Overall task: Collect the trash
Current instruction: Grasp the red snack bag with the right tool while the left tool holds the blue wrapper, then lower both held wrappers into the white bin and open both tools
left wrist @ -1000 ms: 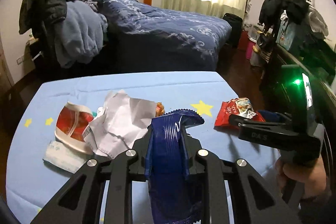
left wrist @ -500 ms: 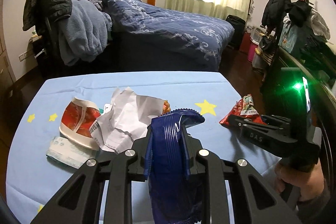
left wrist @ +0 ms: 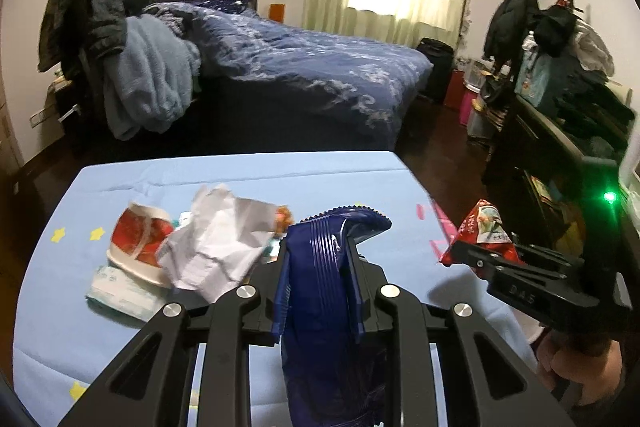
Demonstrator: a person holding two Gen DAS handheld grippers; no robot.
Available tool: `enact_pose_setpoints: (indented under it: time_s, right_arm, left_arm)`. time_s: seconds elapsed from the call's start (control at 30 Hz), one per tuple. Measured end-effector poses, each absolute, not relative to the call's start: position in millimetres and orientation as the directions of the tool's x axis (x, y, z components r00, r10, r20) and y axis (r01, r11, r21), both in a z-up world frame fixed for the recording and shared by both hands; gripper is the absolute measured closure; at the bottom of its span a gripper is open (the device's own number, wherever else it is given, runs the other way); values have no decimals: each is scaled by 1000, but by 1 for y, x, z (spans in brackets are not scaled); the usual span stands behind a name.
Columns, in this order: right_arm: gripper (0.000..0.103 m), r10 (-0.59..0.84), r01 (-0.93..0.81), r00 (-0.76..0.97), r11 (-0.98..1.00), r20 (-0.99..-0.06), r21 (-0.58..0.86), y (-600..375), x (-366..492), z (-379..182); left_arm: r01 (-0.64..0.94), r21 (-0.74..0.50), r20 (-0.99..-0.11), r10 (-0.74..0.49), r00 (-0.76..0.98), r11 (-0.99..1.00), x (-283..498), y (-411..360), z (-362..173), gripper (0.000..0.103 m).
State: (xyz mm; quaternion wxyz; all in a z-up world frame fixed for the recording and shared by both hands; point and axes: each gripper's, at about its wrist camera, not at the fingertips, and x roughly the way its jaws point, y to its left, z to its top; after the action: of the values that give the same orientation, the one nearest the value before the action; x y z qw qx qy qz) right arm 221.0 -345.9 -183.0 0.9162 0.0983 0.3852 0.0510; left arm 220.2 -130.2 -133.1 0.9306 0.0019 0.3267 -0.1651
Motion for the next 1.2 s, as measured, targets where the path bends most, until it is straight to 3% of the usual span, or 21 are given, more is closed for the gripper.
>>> enact_pose_setpoints:
  time_s: [0.53,1.2]
  right_arm:
    - [74,3,203,719,955,-695,214,-444,138,-184]
    - [74,-101,331,671,927,-735,175,-515,123,-226]
  left_arm:
    - [492,-101,-600,-448,663,865,205,-220,-126,76]
    - [694,-117,-656,-580,483,710,216,-366,-153,75]
